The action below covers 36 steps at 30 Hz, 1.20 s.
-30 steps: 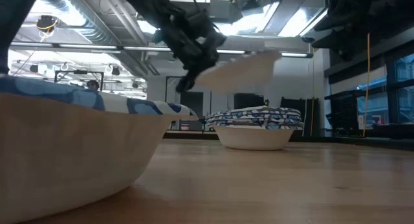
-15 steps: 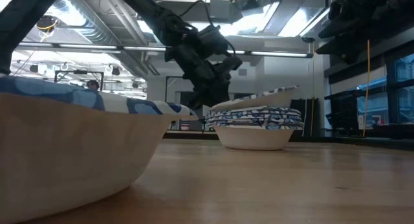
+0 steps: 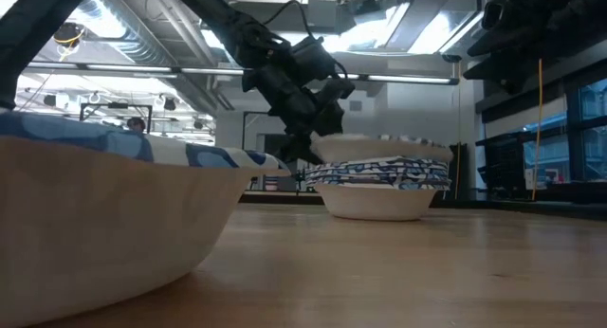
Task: Nest bowls inside each other
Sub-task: Stack the blue patterned bowl on top of the other blue patterned bowl
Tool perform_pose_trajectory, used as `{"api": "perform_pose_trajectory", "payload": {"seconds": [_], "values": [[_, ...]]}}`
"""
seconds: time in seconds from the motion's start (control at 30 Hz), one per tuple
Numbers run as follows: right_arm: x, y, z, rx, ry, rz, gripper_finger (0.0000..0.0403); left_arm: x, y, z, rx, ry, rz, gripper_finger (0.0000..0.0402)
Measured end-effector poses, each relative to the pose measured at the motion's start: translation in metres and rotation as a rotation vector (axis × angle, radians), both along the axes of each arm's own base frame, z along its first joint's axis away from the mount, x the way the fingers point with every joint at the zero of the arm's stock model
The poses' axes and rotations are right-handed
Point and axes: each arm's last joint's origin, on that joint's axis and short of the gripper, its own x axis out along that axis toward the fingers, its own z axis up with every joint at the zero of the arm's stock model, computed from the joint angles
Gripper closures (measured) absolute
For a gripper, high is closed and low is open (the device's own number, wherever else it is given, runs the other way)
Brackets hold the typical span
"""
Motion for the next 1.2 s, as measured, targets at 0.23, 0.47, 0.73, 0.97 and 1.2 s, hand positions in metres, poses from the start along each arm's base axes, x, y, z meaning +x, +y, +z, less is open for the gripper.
{"api": "perform_pose_trajectory", "payload": {"seconds": [0.23, 0.47, 0.73, 0.97, 1.2], "values": [[0.0, 0.0, 0.0, 0.0, 0.001, 0.0, 0.0205, -0.008, 0.01, 0.014, 0.077, -0.009, 0.024, 0.0224], [0.0, 0.0, 0.0, 0.003, 0.004, 0.0, 0.0205, -0.035, 0.021, 0.041, 0.248, 0.11, 0.103, 0.0226], [0.0, 0.0, -0.001, 0.002, 0.006, 0.001, 0.0205, -0.067, -0.009, 0.08, 0.296, 0.179, -0.148, 0.0227], [0.0, 0.0, -0.001, -0.013, 0.007, 0.007, 0.0205, -0.073, -0.067, 0.093, 0.198, 0.189, -0.389, 0.0227], [0.0, 0.0, -0.001, -0.024, 0.008, 0.011, 0.0205, -0.071, -0.128, 0.086, 0.3, 0.24, -0.609, 0.0227]]}}
